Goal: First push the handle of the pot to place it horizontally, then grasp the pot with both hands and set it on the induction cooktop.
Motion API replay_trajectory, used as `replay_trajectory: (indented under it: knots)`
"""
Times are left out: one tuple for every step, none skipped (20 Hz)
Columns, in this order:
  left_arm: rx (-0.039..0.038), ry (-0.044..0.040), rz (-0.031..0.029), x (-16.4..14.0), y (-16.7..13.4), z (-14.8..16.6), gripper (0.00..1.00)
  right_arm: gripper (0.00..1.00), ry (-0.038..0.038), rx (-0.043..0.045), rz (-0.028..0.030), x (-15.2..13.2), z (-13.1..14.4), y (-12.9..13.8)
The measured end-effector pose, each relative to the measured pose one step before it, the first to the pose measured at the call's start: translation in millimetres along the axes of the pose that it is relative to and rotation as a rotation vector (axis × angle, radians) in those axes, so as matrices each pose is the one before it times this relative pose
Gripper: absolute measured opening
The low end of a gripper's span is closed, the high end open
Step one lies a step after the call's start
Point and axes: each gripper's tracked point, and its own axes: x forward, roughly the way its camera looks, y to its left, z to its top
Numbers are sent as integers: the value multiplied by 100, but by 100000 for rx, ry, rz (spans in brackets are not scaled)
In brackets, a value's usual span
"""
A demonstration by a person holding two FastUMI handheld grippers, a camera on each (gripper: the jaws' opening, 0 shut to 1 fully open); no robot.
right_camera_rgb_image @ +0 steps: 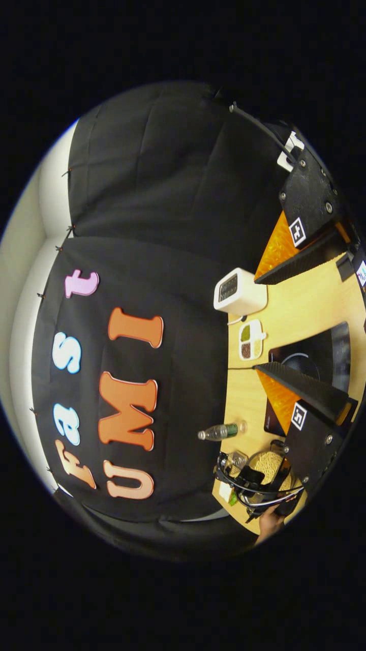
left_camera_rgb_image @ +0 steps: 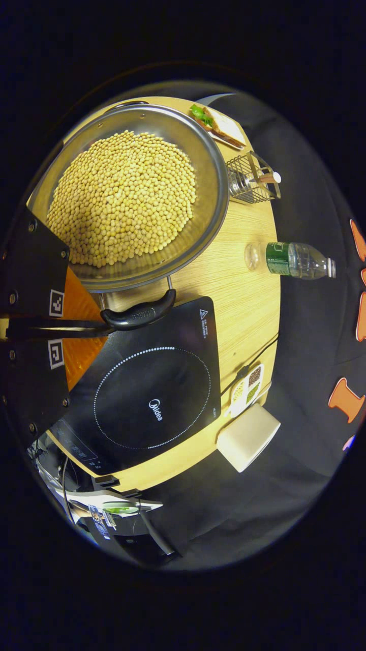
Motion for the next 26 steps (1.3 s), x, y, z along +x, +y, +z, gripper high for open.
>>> replay_trajectory:
  knots:
    - [-821,-2619,-892,-994,268,255,1,95,1177,-337,2864,319,-496,1474]
    - [-1437,-2714,-1120,-1215,290,5,2,95,1225,-19,3039,349,-536,1533]
    - [-2174,-2953,-648,-1489,554,416,2,95,1849,257,3584,404,-617,1664]
    - [-1974,-3137,512,-1393,865,506,2,95,1963,522,3922,492,-663,1899]
    - [-1889,-3155,1216,-1382,1176,702,1,95,2129,555,3772,687,-659,1795]
    - [-1304,-3217,2315,-1226,1528,739,2,95,2404,667,3657,711,-686,1828]
    - [-382,-2380,3787,-1297,2065,695,2,95,2707,674,3317,841,-704,1524]
    - [264,-2143,4558,-1116,2330,638,2,95,2721,489,3453,777,-575,1626]
    - [498,-1379,4595,-996,2240,521,1,95,1971,1023,2906,1120,-568,1393]
    - [496,-837,4244,-1008,1965,319,2,96,2555,1227,2801,808,-399,1278]
    - [657,-1112,3784,-874,1865,293,2,95,2432,1774,3061,964,-358,1325]
    - [644,-708,3505,-568,1950,79,2,95,2319,1489,3052,960,-297,1497]
    - [478,-522,3043,-392,1606,250,2,95,2370,1168,2273,1030,-344,1277]
    - [-539,-338,1055,-45,1463,-110,1,94,3129,631,1837,988,-571,888]
    - [-807,-78,1237,-323,1427,-11,0,94,3000,448,1224,876,-529,620]
    - [-979,-138,731,-6,812,-210,8,94,2572,245,1127,799,-434,606]
    - [-681,-18,1116,96,862,-84,17,94,2741,-38,1004,617,-480,505]
    - [-449,-91,1036,188,793,-95,38,94,2776,-82,605,817,-429,394]
    - [-372,139,893,127,766,12,48,94,3057,60,997,1170,-365,634]
    - [8,122,743,290,729,-68,61,93,2464,174,391,833,-287,383]
    - [-36,83,744,218,668,68,75,94,2176,57,548,533,-264,334]
    - [-224,-194,969,337,792,167,76,94,2056,211,-244,834,-278,177]
    - [-250,-683,502,308,547,394,76,93,2149,337,-52,802,-507,169]
    - [273,-432,1064,-150,430,-331,80,93,2365,378,-123,905,-299,156]
    - [33,306,557,354,498,-10,87,93,2311,342,-481,841,-196,105]
    - [125,430,476,442,417,74,90,93,2076,261,-411,869,-217,-108]
